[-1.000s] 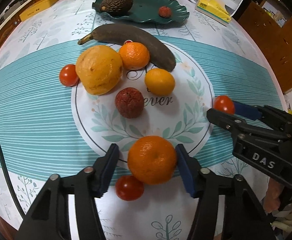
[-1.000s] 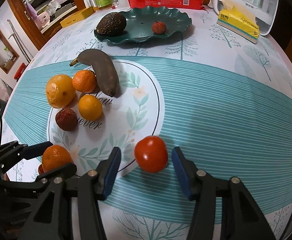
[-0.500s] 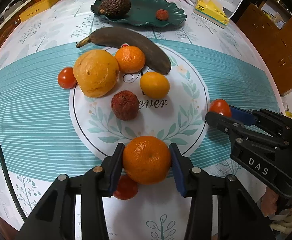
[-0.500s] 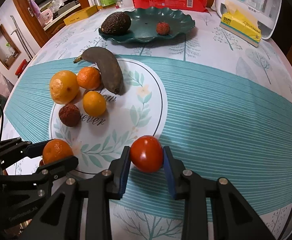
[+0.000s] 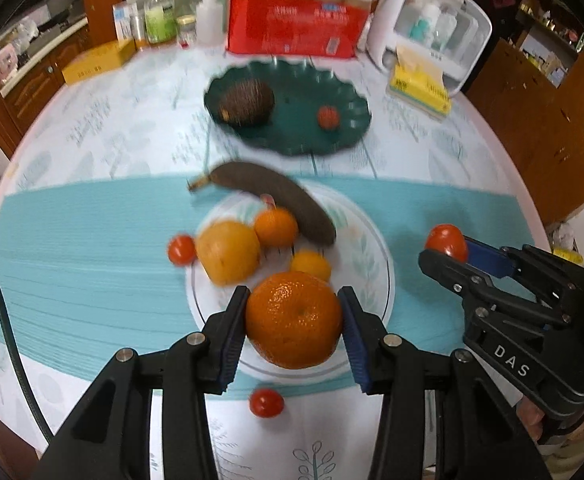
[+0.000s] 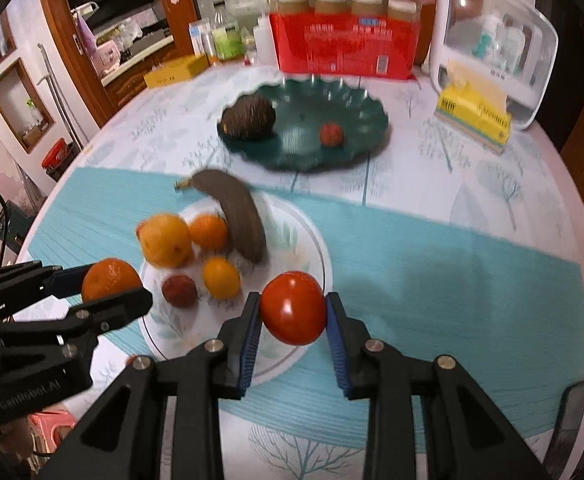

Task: Organize fruits
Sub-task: 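Carry orange and tomato to the green plate and release both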

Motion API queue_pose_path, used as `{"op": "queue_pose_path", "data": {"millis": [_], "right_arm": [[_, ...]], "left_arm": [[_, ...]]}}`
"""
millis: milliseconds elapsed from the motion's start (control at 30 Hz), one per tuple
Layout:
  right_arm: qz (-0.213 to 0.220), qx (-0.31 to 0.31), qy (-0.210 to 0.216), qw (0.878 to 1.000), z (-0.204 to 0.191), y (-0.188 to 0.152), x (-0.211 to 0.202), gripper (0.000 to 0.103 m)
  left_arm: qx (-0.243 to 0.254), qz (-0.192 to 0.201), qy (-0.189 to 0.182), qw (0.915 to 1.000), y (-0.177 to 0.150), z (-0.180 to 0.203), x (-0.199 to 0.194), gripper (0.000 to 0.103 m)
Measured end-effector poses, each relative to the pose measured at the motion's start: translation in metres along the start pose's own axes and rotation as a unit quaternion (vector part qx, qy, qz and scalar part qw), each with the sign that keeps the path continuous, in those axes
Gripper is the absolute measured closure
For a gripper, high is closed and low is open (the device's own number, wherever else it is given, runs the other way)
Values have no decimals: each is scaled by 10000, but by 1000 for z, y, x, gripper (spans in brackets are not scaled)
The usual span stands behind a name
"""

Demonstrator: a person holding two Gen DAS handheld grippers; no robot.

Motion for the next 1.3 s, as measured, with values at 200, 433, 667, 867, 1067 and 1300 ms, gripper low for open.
{"op": "queue_pose_path", "data": {"millis": [200, 433, 667, 867, 1067, 1300], "right_arm": [[508, -134, -276, 9982, 4, 34, -41, 71], [1136, -217, -634, 9913, 19, 96, -93, 71], [1624, -176, -842, 9830, 36, 172, -129, 71], [1543, -162, -826, 9844, 43, 222, -108, 71], [1088, 25, -734, 9913, 57, 252, -36, 71], [324, 336, -508, 9976, 68, 254, 63, 71]], "left_arm": [[79, 390, 212, 9990, 33, -3, -38, 60], [344, 932, 538, 9936, 91, 2, -84, 60], [488, 1388, 791, 9859, 162, 4, -116, 60], [456, 1291, 716, 9880, 226, -6, -88, 60], [90, 726, 436, 9964, 272, -30, -9, 60], [-114, 185, 259, 9994, 289, -49, 80, 60]]}}
Point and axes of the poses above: each gripper's, at about its wrist camera, not at the fingertips, and x roughly the way its jaws point, z to its right, y to its top, the point moved 2 cm from there along x, roughly the way its jaws point, and after that the axes turned 11 degrees about -z, right-handed, at the moved point
